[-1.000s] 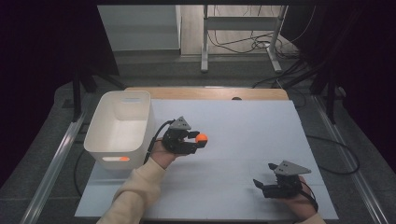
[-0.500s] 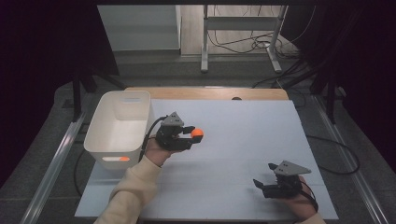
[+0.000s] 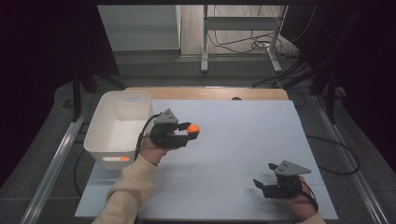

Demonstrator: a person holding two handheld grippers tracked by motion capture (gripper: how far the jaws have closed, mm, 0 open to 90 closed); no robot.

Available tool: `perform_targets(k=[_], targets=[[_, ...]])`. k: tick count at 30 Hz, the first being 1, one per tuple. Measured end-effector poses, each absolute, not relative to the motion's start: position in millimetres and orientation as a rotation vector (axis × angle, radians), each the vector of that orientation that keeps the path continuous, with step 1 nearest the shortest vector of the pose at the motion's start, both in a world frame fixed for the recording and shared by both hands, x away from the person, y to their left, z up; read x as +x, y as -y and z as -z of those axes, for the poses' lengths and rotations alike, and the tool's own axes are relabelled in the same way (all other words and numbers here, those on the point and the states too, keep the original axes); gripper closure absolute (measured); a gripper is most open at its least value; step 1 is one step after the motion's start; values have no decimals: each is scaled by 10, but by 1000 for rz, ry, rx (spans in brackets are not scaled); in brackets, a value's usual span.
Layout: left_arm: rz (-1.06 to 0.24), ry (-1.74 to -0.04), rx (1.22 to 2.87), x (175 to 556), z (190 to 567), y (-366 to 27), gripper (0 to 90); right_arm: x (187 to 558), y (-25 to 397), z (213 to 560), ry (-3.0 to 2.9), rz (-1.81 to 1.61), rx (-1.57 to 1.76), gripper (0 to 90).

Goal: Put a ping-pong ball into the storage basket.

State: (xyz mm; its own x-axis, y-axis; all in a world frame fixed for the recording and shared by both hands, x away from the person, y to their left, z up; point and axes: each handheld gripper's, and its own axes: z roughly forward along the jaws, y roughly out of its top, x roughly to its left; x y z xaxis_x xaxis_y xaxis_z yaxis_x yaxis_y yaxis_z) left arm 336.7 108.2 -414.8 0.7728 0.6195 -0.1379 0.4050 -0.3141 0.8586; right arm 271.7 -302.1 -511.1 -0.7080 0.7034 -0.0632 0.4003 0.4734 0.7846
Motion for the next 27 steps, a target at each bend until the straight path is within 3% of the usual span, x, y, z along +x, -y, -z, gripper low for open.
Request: perform_targets(k=[27], targets=[[-347, -793, 1869, 3273, 3892, -1370, 503, 2718, 3021, 5113, -2349, -1100, 927, 146]])
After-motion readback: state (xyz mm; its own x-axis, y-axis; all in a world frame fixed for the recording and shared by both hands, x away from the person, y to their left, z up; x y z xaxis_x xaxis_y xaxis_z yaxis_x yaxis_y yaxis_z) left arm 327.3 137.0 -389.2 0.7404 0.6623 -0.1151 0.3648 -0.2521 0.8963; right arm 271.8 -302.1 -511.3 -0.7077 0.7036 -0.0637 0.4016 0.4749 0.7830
